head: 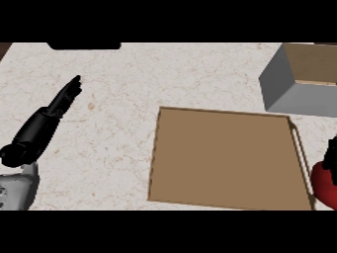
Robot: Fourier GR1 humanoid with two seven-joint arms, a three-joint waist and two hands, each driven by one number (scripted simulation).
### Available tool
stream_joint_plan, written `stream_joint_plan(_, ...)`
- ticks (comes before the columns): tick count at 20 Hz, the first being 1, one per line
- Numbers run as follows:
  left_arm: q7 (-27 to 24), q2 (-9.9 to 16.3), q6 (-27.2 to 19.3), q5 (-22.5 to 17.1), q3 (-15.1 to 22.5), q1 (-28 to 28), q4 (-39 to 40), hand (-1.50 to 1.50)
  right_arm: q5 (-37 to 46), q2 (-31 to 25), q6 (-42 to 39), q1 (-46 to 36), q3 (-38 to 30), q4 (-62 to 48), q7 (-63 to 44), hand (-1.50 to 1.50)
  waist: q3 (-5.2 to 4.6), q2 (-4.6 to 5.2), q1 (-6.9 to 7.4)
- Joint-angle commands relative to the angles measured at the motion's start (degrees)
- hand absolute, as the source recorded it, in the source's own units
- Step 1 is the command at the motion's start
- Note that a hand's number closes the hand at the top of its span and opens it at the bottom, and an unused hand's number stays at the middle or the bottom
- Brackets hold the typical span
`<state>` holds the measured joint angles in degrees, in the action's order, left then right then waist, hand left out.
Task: Pick the tomato from the tray and place it in the cardboard box
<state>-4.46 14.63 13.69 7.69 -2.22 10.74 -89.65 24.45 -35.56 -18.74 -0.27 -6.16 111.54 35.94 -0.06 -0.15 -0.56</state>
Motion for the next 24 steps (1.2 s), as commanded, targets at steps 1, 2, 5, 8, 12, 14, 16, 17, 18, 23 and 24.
stream_joint_plan(1, -0.31, -1.02, -1.06, 1.14, 0.46, 1.84, 1.73, 0.0, -7.08, 0.16, -4.25, -6.99, -6.57, -4.16, -11.29, 1.5, -0.02, 0.28, 0.62)
stream_joint_plan(2, 0.5, -1.05, -0.64, 1.1, 0.69, 4.22, 2.94, 0.0, -7.6, -0.2, -4.17, -12.07, -7.26, -7.63, -13.41, 1.5, -0.02, 0.45, 1.05)
stream_joint_plan(5, -0.85, 0.15, 1.41, -0.54, -0.7, 3.51, 3.95, 0.0, -9.99, -1.62, -6.09, -19.25, -9.03, -15.29, -17.09, 1.5, 0.0, 0.42, 1.32)
stream_joint_plan(8, 0.64, -1.51, 0.49, 0.25, 0.37, 3.19, 3.29, 0.0, -6.25, -1.21, -4.29, -25.5, -7.32, -23.55, -18.21, 1.5, 0.04, 0.37, 1.47)
stream_joint_plan(12, 2.05, -3.78, -1.54, 2.36, 3.4, -0.74, -3.78, 0.0, 2.8, -5.88, 0.18, -30.75, -6.06, -37.51, -8.0, 1.5, 0.12, 0.47, 2.54)
stream_joint_plan(14, -0.27, -1.8, 0.7, 1.19, 1.58, 2.57, 1.14, 0.0, 5.34, -8.17, -2.49, -35.95, -2.77, -42.96, -8.29, 1.5, 0.07, 0.71, 2.63)
stream_joint_plan(16, 0.59, -1.26, 1.07, 1.17, 1.35, 3.29, 1.55, 0.0, 9.82, -9.78, -2.02, -34.42, 0.08, -47.41, -5.68, 1.5, 0.1, 0.94, 3.13)
stream_joint_plan(17, 0.24, 0.76, 3.36, -0.95, -0.33, 3.65, 0.96, 0.0, 10.64, -10.75, -4.78, -36.52, 1.74, -49.48, -7.49, 1.5, 0.07, 1.12, 4.22)
stream_joint_plan(18, 0.11, -0.22, 2.02, -0.4, -0.52, 5.21, 2.82, 0.0, 11.5, -11.04, -5.94, -37.59, 2.9, -51.52, -6.65, 1.5, 0.06, 1.05, 3.3)
stream_joint_plan(23, 0.79, -1.95, 1.17, 0.79, 1.41, 4.1, 1.08, 0.0, 16.84, -14.17, -5.32, -40.81, 6.26, -66.29, 5.86, 1.5, 0.17, 1.11, 3.68)
stream_joint_plan(24, 1.35, -1.23, 1.29, 0.42, 0.32, 4.74, 1.77, 0.0, 19.44, -12.53, -4.16, -43.15, 8.44, -68.02, 4.4, 1.5, 0.16, 1.24, 4.17)
